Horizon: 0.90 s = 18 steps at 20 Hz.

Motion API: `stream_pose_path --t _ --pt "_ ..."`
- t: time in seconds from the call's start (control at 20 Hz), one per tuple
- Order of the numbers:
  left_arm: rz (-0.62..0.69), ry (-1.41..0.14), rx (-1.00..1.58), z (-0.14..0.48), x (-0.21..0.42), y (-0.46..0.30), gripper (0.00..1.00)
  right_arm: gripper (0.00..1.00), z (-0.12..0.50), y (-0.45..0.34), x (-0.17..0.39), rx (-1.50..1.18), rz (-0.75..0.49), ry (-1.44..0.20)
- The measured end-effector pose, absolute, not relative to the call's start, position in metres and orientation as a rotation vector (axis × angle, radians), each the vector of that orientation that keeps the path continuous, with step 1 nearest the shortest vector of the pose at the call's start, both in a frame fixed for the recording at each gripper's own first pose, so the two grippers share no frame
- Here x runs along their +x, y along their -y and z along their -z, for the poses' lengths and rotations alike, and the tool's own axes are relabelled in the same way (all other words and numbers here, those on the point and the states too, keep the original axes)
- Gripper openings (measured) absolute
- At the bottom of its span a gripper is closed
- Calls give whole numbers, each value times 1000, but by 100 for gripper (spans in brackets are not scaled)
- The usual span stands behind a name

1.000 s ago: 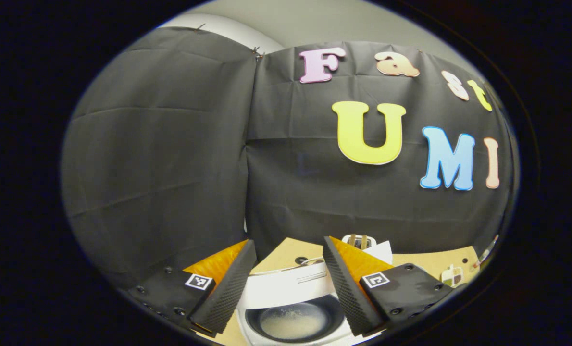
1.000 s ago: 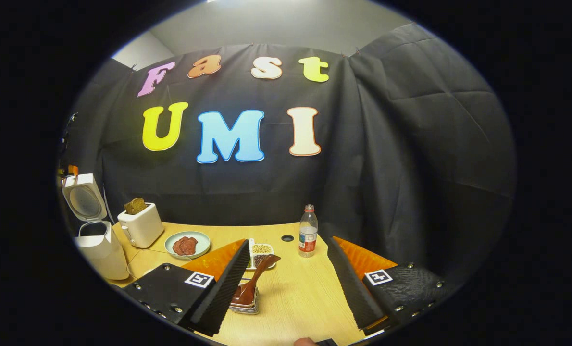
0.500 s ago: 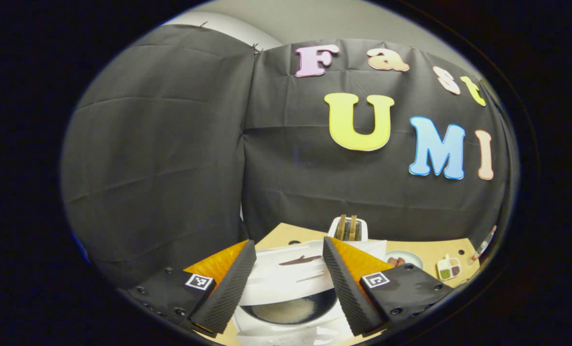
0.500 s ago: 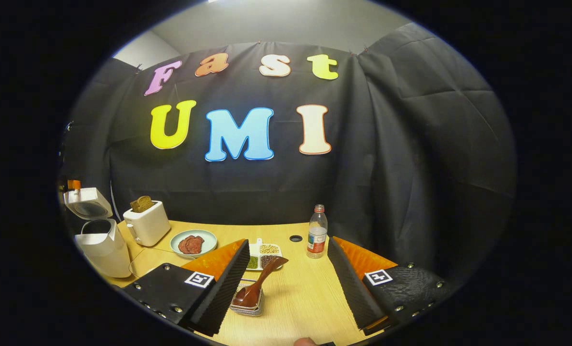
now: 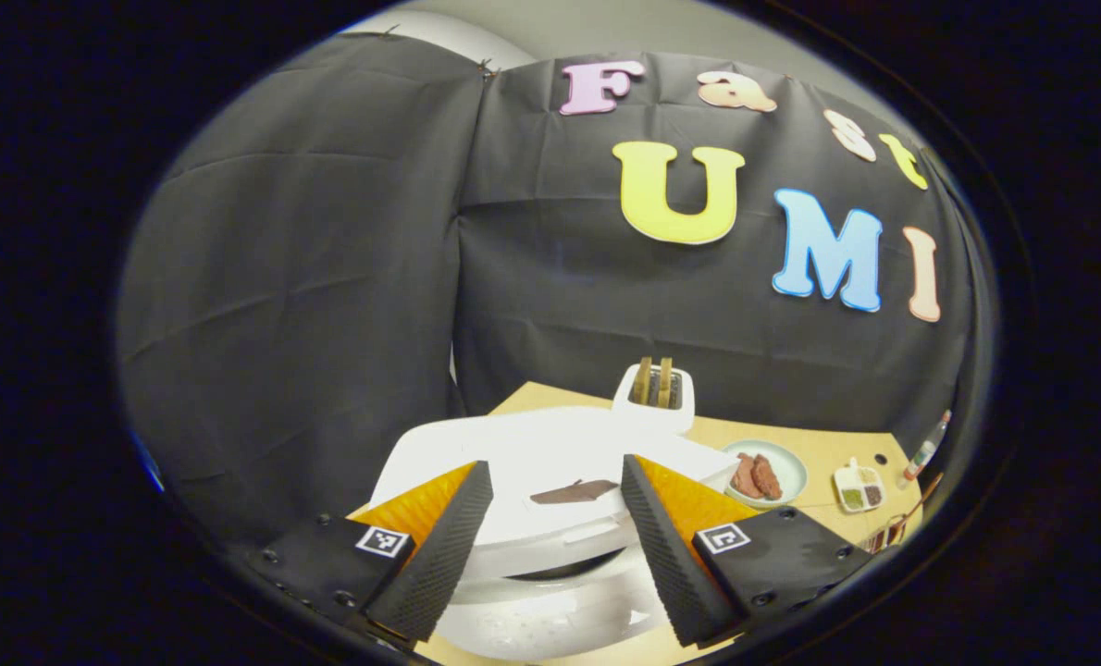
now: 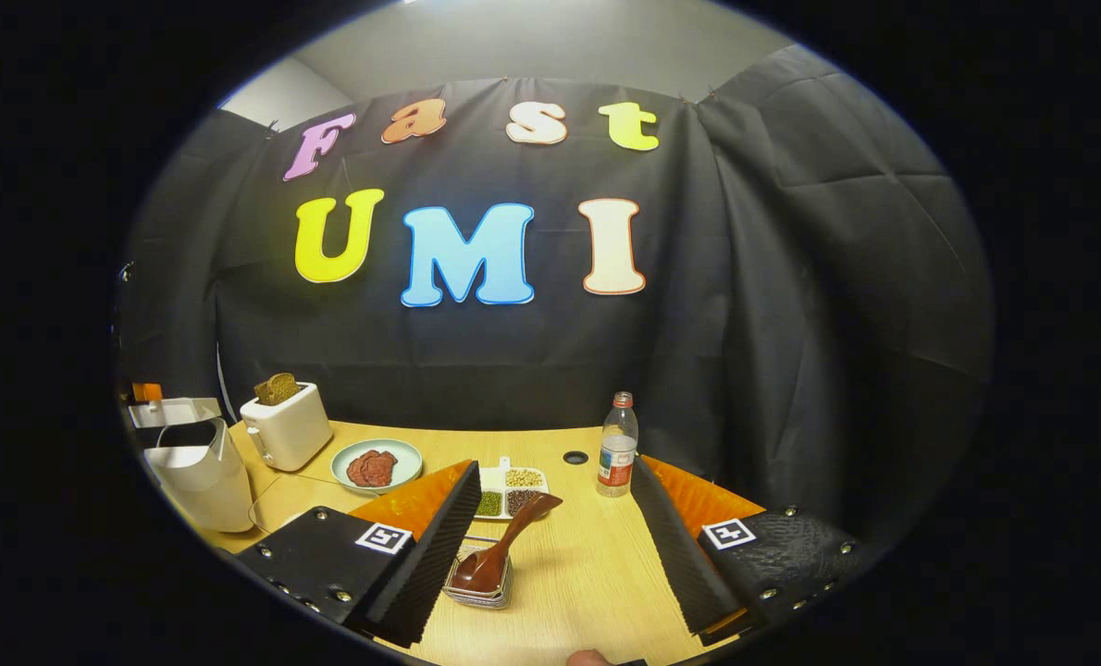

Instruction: Close the left gripper, press the button to open the rice cooker; take a wooden spoon from the chopstick holder with the right hand, scoop a spoonful of rice and pour it into the rice cooker, then put the wooden spoon back into the chopstick holder.

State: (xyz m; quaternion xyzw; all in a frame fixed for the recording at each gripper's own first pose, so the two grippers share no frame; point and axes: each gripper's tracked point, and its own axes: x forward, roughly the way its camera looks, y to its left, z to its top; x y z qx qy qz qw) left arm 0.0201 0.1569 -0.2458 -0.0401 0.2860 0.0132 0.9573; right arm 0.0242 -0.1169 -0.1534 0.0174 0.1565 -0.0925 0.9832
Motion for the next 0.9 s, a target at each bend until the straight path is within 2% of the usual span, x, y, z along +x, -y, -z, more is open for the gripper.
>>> stream_pose_path --t 0.05,0.1,0.15,0.65,0.75,0.9 --pt "-20 -581 -66 248 18 -157 95 99 154 117 24 34 186 -317" --pt "-11 -587 -57 253 15 -156 99 98 155 117 25 32 187 -320" --pt "-7 -597 -62 257 13 -155 95 98 156 116 26 32 188 -322" --pt "39 -749 9 306 -8 -146 98 99 163 108 31 19 187 -338" --pt "49 -759 19 307 -3 -144 100 99 166 104 34 26 181 -349" --pt "78 -731 -27 308 -1 -141 97 99 165 95 35 16 162 -344"
